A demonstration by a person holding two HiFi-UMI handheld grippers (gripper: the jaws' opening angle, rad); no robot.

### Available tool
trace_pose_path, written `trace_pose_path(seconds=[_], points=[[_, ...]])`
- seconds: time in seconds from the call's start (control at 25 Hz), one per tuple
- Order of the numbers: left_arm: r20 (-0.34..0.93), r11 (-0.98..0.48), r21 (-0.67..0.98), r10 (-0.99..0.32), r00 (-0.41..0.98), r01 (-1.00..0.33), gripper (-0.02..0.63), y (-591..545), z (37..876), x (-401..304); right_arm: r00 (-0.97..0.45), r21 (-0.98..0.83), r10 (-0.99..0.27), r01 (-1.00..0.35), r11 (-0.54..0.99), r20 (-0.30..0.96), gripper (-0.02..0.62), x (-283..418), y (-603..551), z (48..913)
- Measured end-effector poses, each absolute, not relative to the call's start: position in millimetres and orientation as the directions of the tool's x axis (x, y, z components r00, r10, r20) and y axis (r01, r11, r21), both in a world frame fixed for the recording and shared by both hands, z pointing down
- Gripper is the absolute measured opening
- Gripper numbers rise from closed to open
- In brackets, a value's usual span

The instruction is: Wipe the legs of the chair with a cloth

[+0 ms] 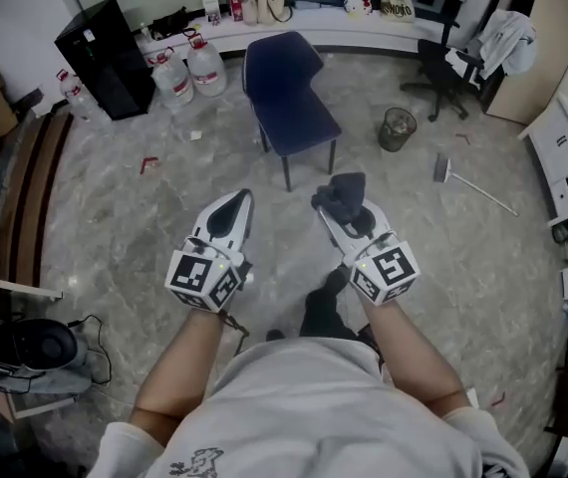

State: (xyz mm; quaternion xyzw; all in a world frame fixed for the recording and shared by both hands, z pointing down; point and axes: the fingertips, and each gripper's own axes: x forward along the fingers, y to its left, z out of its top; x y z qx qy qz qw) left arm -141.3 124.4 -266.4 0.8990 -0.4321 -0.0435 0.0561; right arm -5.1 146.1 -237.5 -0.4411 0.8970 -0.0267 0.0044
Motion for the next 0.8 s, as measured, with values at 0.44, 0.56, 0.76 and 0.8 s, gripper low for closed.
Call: trace_pose_path(seconds=[0.44,0.56,0.76,0.8], points=[[-0.044,-0.54,0.109,-0.842,0.538,-0.835,0.006,-107.4,-227.3,-71.7,-0.738,0.0,-0.673,-0.674,0.739,0.054,0.147,58.8,-104.8,-188.2],[-0.024,-0.541,0.094,-0.84,0.542,-0.836,0.006,-165.2,-192.6,-55.1,-0.762,0.003,-0.641,-0.644,0.765,0.091,0.147,69.9,-160.8,-149.1],[-0.007,-0.526,0.12,-0.849,0.529,-0.842,0.006,-254.6,-99.9,-57.2,-0.775,-0.014,-0.606,-0.618,0.786,0.182,0.147,68.0,-235.3,-39.8],[-0.006,-0.525,0.128,-0.849,0.529,-0.841,0.006,-272.2,-73.7,-59.5,-0.775,-0.024,-0.601,-0.616,0.787,0.193,0.147,64.6,-249.5,-10.3]])
